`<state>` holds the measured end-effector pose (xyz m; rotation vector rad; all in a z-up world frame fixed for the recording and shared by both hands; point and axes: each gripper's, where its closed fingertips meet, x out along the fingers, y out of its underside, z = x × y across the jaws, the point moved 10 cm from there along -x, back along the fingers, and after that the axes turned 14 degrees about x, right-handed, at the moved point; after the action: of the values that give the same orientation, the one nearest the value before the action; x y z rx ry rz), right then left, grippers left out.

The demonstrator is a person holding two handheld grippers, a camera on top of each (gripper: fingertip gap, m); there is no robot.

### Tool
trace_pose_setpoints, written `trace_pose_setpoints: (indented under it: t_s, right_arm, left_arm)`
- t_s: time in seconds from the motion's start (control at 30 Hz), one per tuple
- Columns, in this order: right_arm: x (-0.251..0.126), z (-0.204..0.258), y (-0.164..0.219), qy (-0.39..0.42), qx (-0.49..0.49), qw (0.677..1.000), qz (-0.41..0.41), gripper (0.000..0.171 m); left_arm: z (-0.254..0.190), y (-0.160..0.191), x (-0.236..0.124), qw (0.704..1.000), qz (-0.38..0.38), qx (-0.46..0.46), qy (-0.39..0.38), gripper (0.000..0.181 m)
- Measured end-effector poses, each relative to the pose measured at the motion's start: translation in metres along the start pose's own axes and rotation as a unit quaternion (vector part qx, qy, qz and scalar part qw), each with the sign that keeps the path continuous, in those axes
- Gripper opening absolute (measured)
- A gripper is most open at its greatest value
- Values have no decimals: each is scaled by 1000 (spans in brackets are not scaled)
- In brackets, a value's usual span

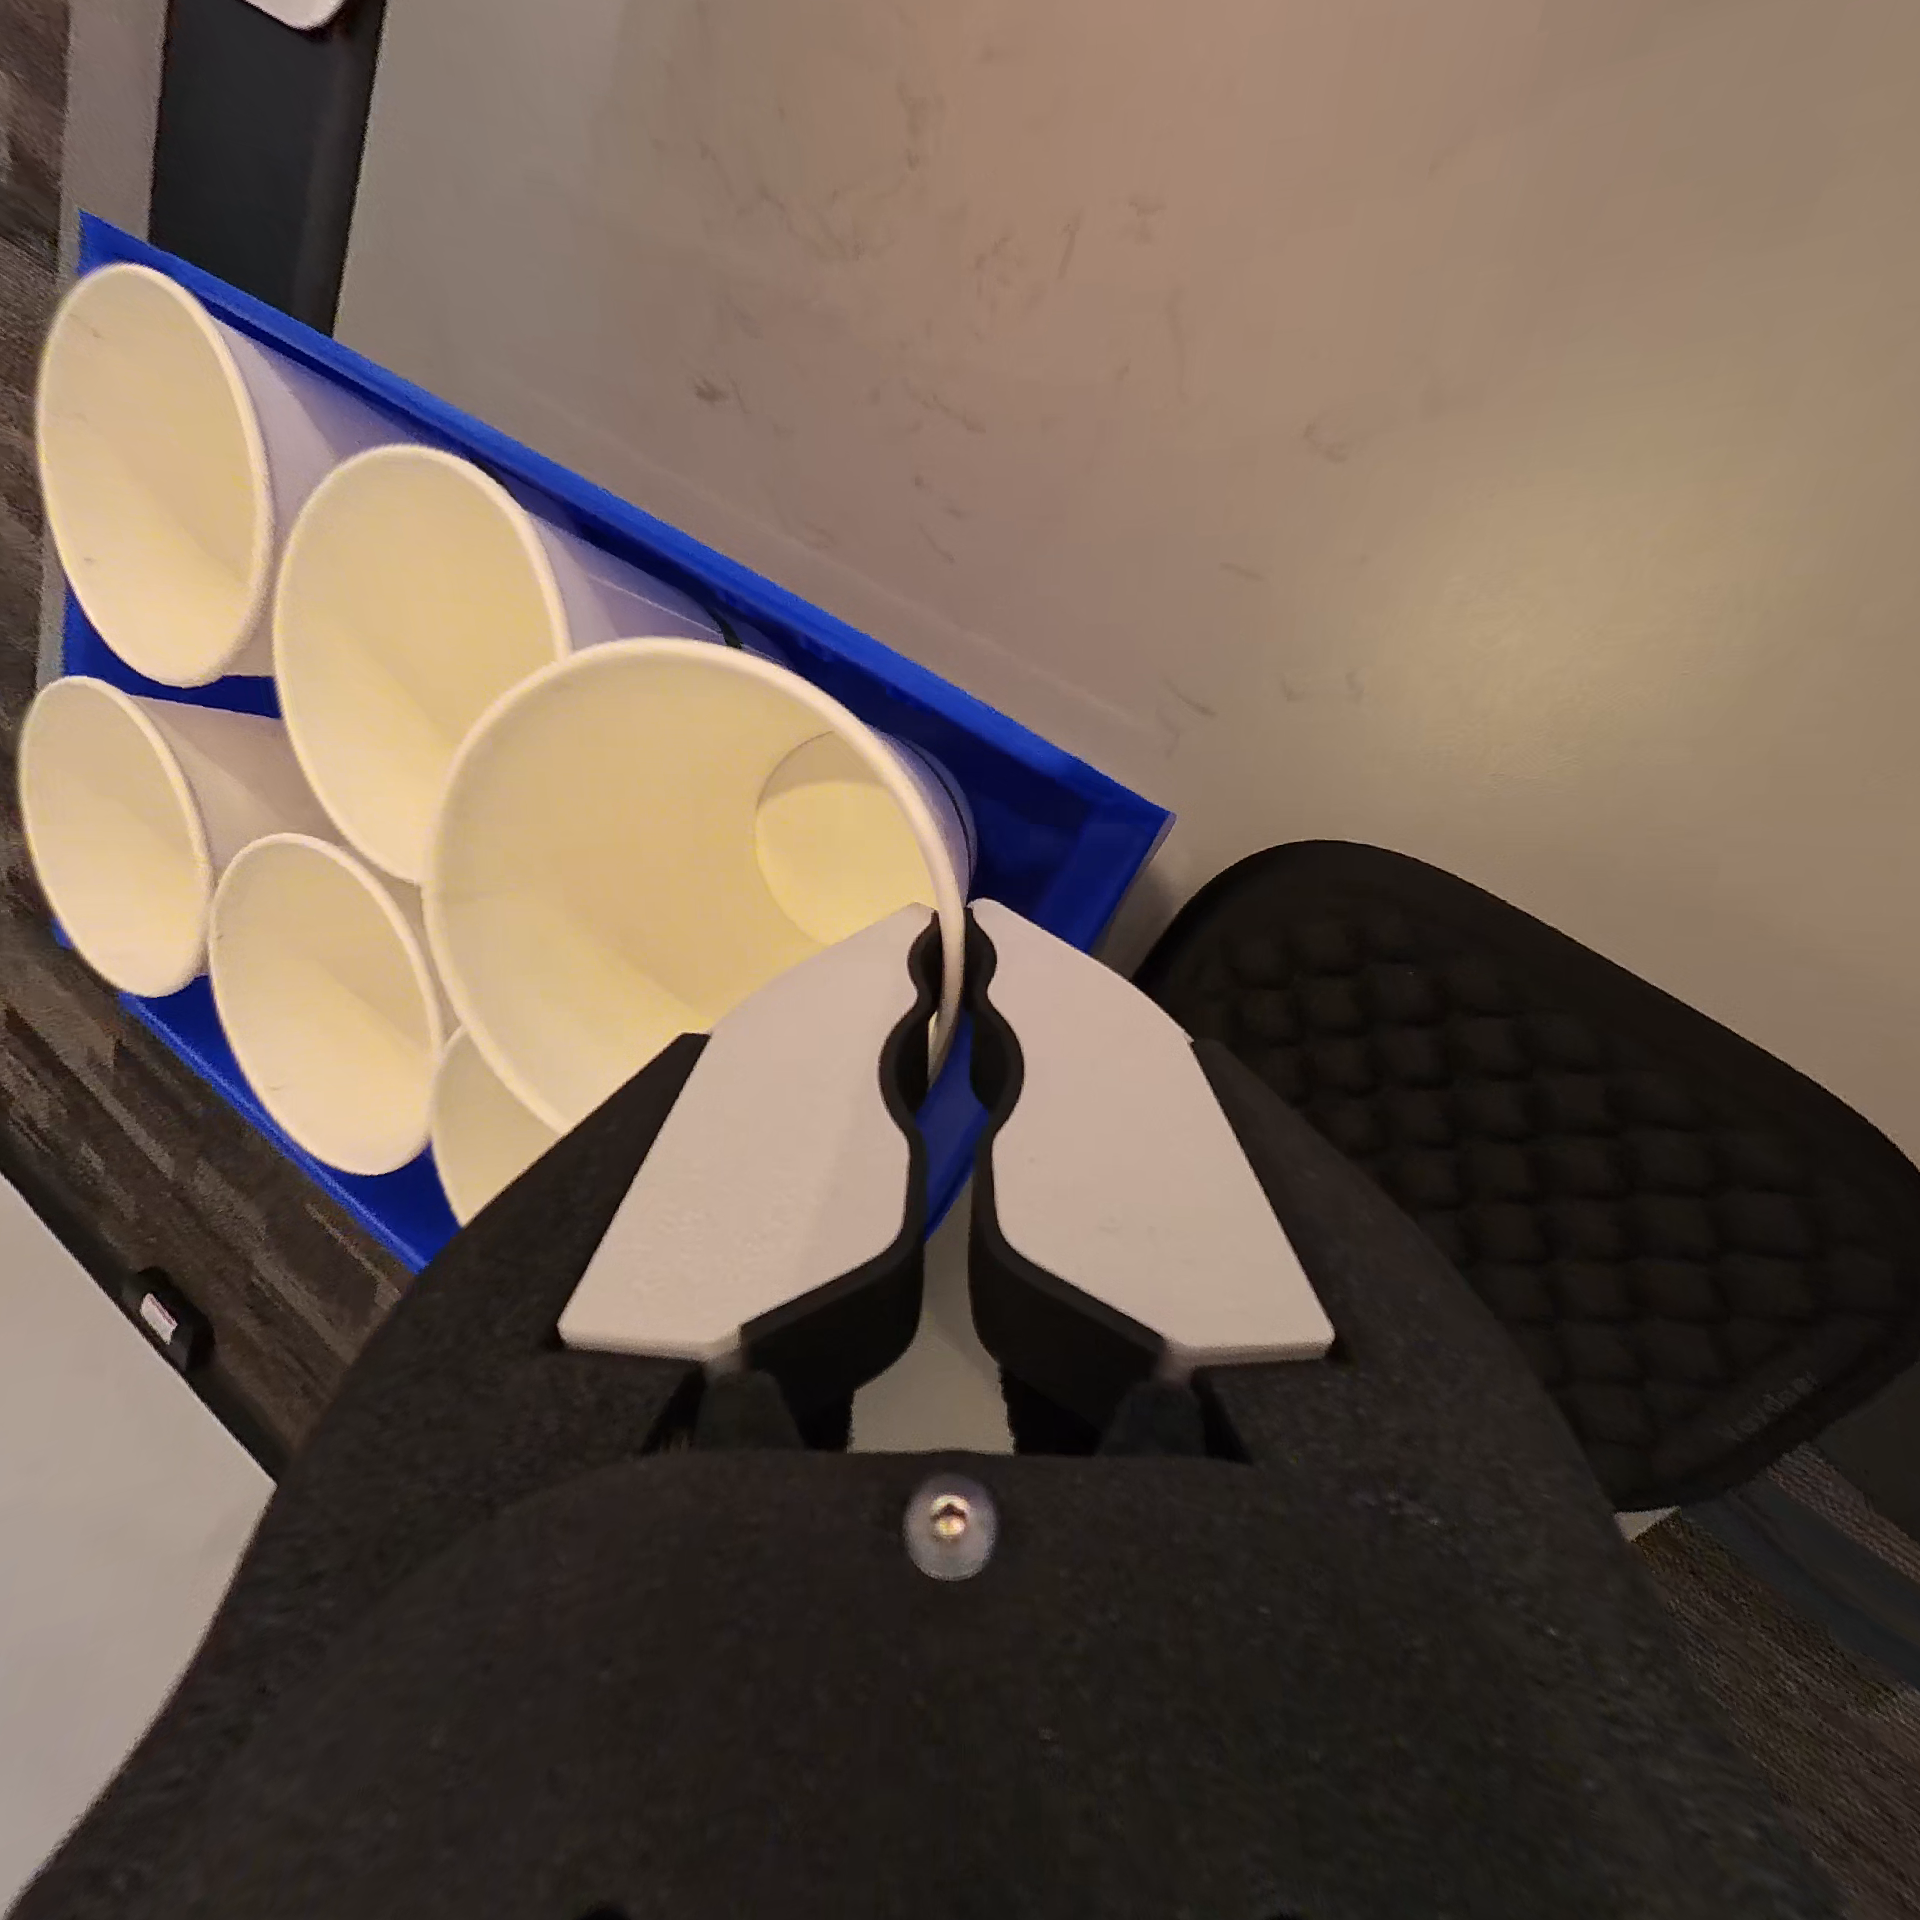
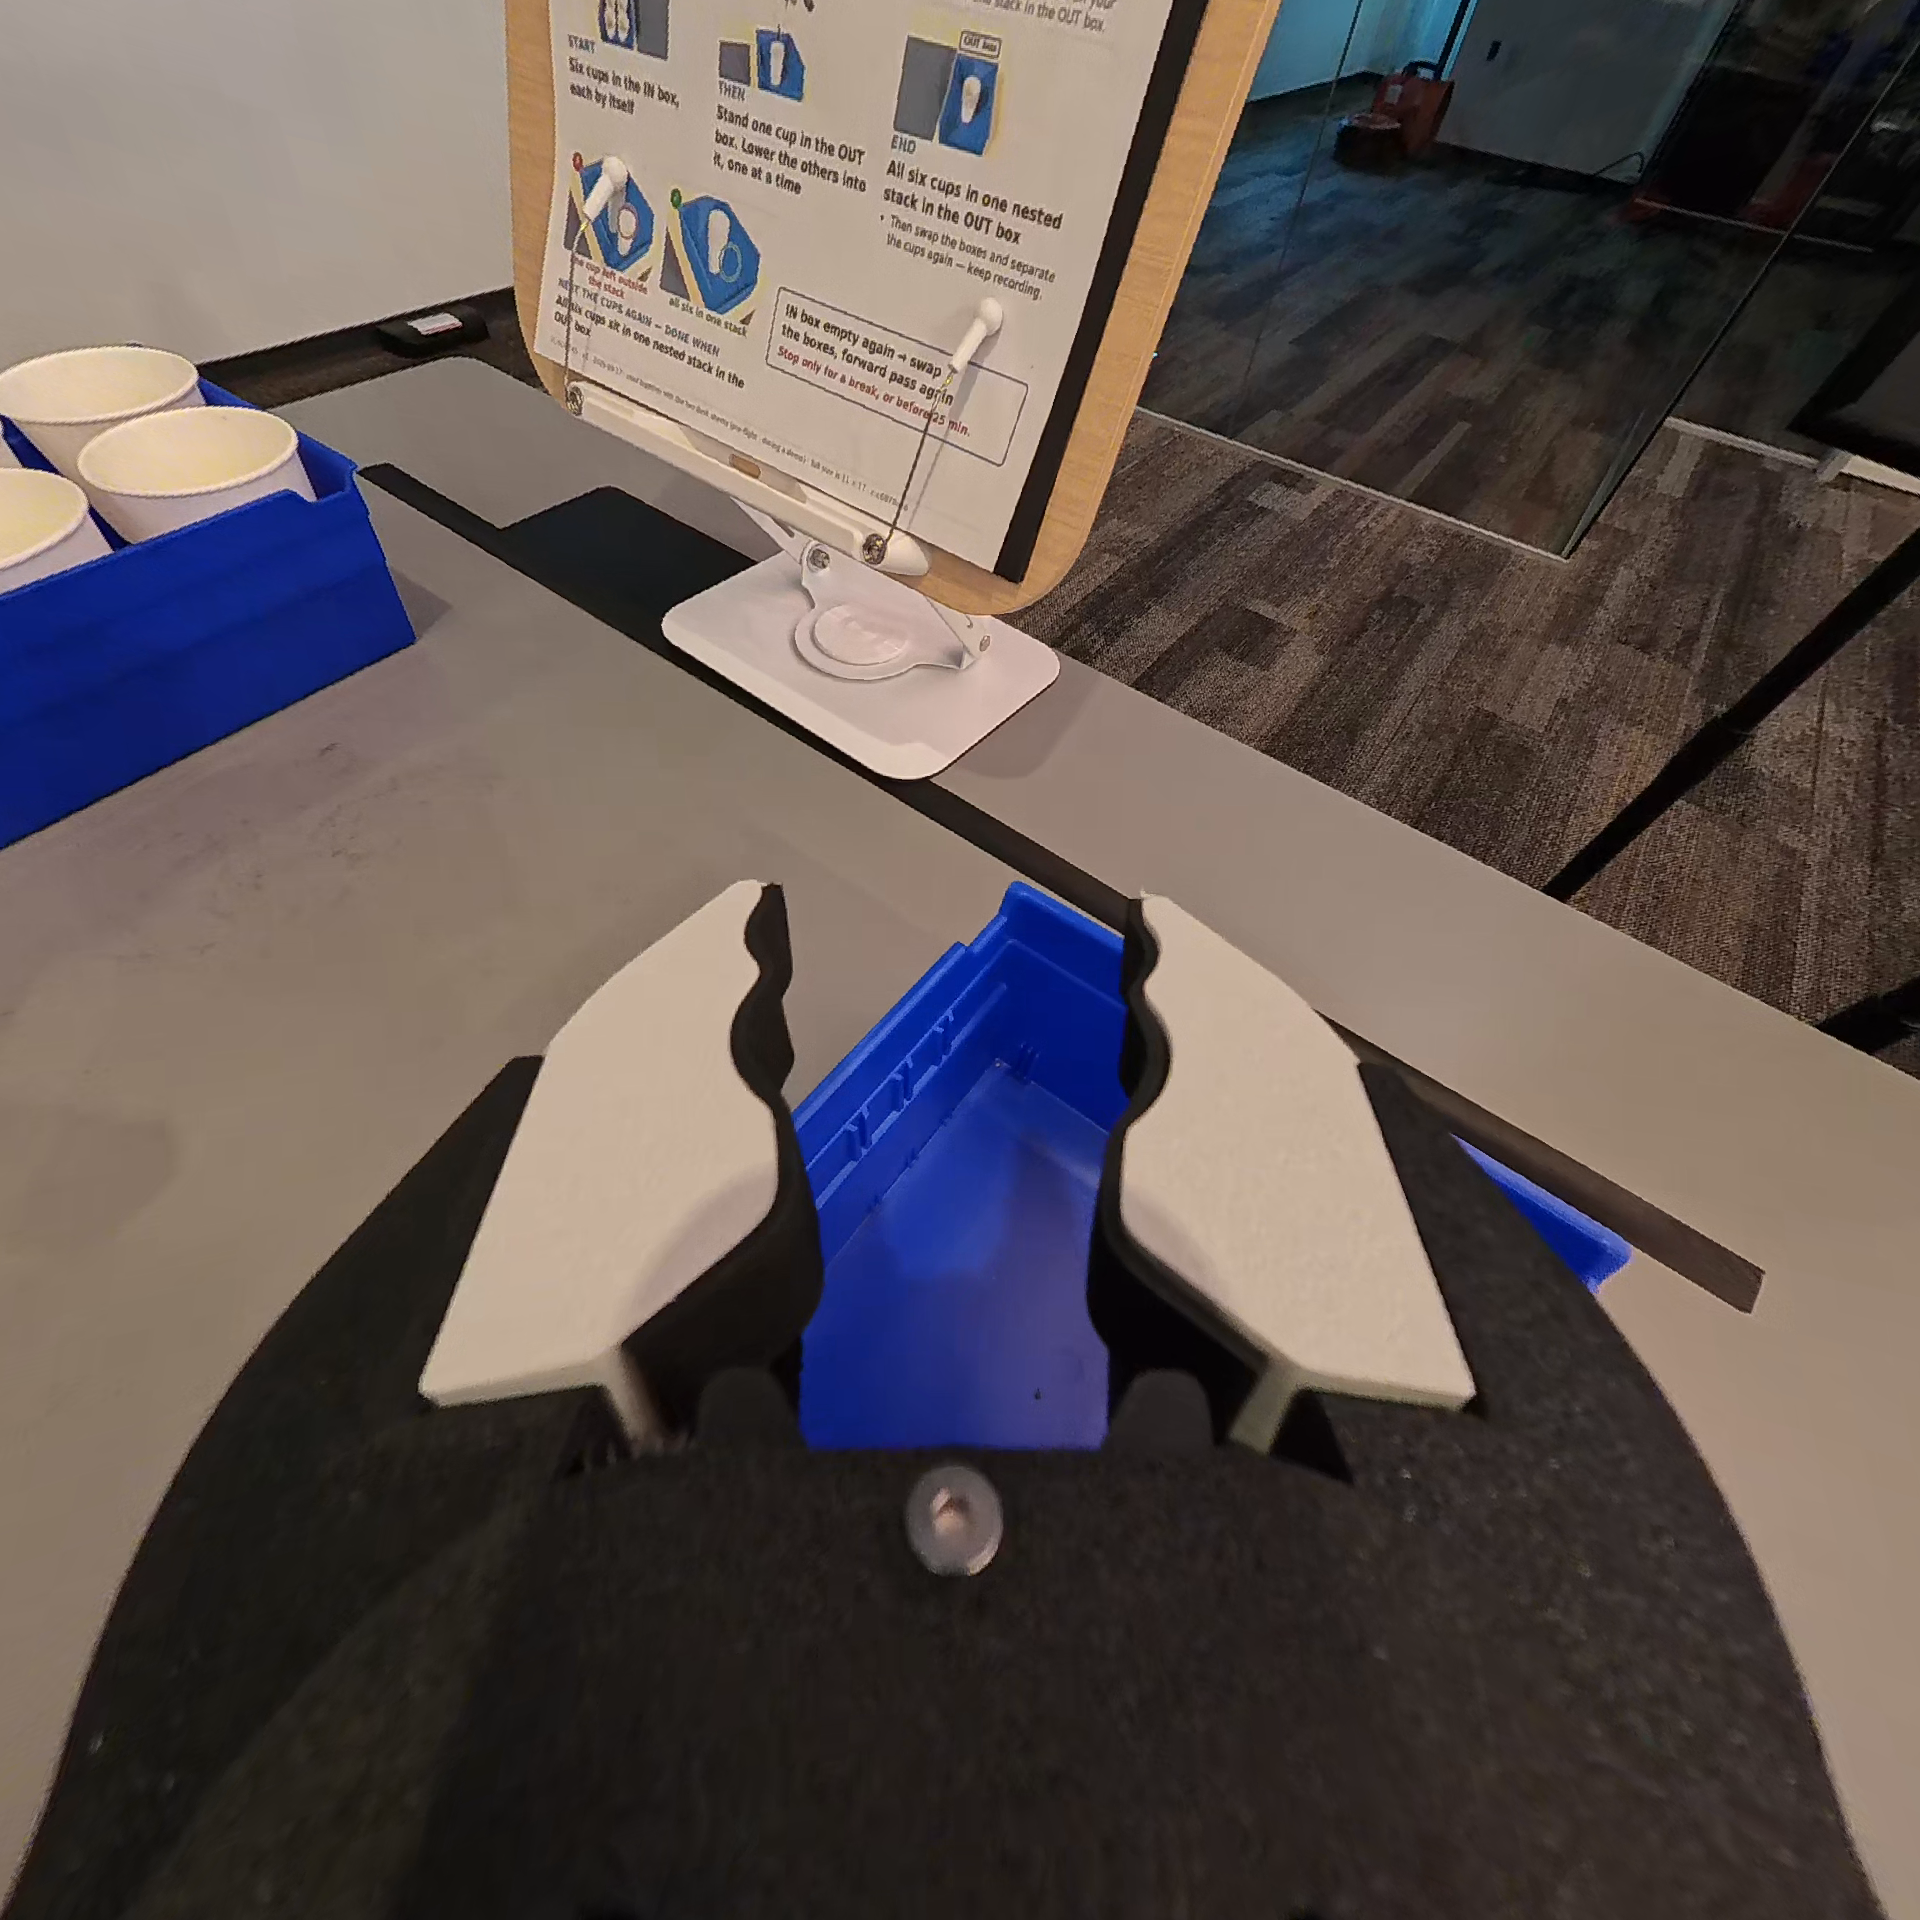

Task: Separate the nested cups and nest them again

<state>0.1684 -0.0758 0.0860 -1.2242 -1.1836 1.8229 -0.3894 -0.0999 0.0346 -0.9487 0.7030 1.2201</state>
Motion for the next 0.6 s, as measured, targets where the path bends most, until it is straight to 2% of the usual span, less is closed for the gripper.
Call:
trace_pose_setpoints:
  t_s: [0.27, 0.4, 0.5, 0.6]
  right_arm:
    - [3, 9, -3, -13, -9, 1000, -5, 61]
    - [8, 34, -11, -59, -52, 996, -34, 61]
    - [12, 65, -19, -133, -75, 986, -67, 62]
    - [14, 103, -25, -240, -91, 961, -102, 64]
  left_arm:
    - [4, -7, -37, 998, 20, 16, -49, 2]
    - [10, -19, -66, 998, -19, 12, -63, 2]
    - [12, -35, -83, 996, -60, 20, -61, 2]
    - [11, -55, -94, 993, -106, 36, -49, 1]
